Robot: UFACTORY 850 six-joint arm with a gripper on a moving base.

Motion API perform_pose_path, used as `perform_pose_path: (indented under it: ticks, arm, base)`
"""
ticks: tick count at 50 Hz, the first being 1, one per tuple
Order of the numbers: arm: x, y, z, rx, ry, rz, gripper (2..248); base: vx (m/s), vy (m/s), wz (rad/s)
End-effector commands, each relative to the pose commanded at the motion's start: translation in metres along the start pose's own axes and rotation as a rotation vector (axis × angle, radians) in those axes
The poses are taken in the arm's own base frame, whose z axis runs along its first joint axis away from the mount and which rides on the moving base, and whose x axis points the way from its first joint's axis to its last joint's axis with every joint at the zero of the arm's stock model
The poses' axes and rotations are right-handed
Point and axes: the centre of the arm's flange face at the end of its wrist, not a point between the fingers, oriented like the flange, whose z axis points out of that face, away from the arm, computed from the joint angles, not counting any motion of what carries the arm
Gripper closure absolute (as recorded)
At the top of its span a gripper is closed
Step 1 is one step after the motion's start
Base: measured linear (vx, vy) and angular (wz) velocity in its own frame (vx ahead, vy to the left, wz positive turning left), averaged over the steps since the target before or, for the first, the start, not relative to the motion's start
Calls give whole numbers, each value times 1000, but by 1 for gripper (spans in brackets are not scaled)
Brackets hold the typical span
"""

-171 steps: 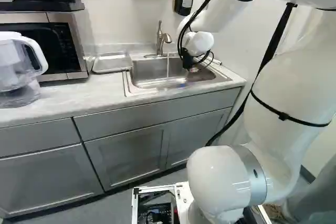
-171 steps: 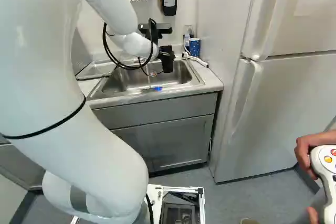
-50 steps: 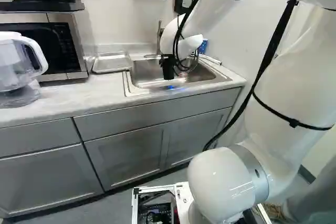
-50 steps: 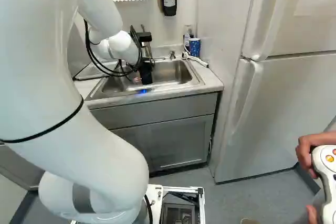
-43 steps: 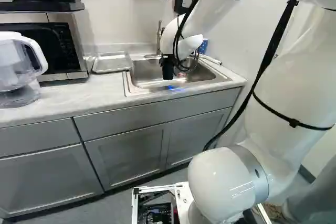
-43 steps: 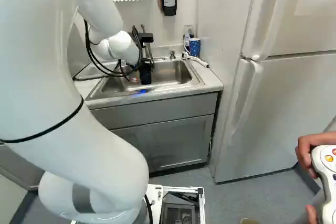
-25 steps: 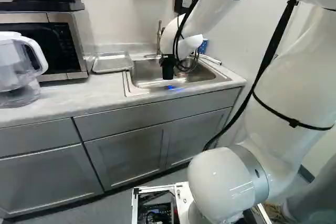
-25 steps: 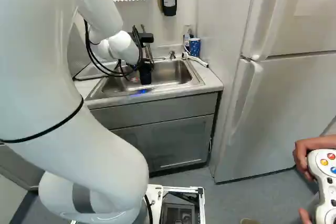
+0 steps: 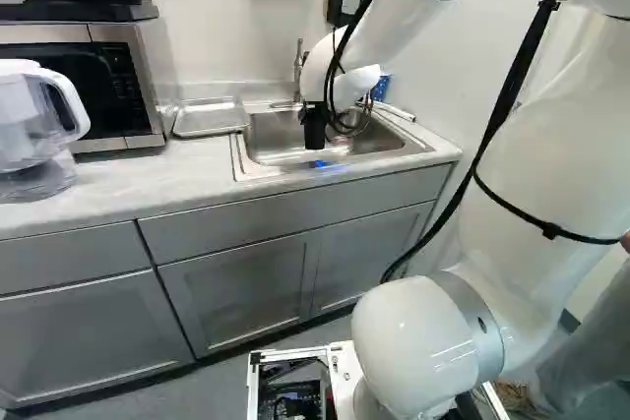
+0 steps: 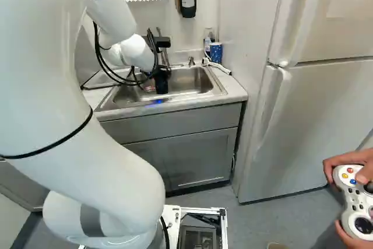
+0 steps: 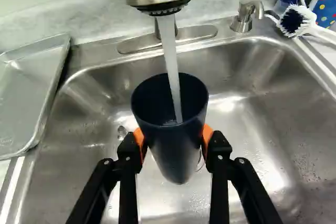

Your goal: Rinse the cup and place it in the tray

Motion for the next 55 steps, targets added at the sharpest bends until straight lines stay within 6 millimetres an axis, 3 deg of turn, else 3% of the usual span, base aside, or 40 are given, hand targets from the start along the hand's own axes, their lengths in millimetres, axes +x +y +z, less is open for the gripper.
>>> perform_pose_path:
  ticks: [55]
  arm:
    - [0, 0, 0, 0, 0, 0, 128]
  base:
    - [0, 0, 0]
